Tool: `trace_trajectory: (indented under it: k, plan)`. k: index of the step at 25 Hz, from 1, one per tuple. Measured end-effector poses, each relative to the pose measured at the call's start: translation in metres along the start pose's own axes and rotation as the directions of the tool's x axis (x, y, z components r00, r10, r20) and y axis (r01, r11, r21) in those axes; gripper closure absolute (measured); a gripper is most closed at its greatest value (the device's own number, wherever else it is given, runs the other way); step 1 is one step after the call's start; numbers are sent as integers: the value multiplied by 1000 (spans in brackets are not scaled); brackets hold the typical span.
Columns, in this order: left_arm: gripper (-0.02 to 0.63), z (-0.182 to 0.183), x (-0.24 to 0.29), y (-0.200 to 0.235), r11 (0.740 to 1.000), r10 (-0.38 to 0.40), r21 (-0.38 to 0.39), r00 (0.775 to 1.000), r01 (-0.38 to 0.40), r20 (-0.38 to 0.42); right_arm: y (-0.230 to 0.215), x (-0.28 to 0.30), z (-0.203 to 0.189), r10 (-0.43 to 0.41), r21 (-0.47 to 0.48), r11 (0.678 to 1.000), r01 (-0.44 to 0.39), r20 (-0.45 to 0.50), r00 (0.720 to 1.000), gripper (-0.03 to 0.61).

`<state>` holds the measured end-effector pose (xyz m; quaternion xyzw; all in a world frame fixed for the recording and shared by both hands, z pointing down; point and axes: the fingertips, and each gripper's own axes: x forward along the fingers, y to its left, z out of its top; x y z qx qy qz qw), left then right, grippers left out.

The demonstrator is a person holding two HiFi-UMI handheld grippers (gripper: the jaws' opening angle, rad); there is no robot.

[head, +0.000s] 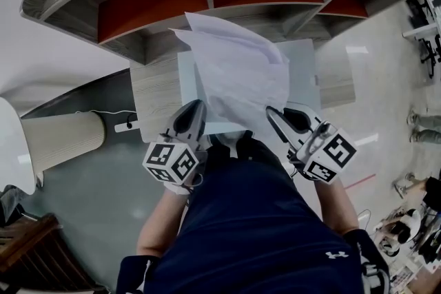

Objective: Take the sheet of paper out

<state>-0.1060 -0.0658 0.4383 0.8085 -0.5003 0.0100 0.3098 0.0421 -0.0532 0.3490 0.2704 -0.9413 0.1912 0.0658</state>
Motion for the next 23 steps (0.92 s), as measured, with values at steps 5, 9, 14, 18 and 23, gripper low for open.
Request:
trace_trajectory:
  k: [5, 9, 14, 18, 23]
  plan:
    - [575, -2, 0, 2, 1000, 3, -2, 1000, -3, -2, 0, 0, -1, 0, 3, 1000, 0, 1, 1000, 563]
    - [575, -2, 0, 1, 1000, 0, -2, 1000, 0, -2, 0, 0, 0, 1, 3, 1000, -1, 1, 1000, 564]
    - [575, -1, 0, 0, 1000, 1, -2, 1000, -1, -3, 0, 0, -1, 5, 9, 1000, -5, 1, 1000, 563]
    - [575, -1, 0, 1, 1000, 3, -5, 1000, -3, -2, 2, -1, 0, 10, 6, 1000, -10, 2, 1000, 564]
    - [575, 1, 2, 1, 1000, -7, -4, 1000, 7, 3, 0, 1, 1, 9, -1, 1000, -9, 5, 1000, 564]
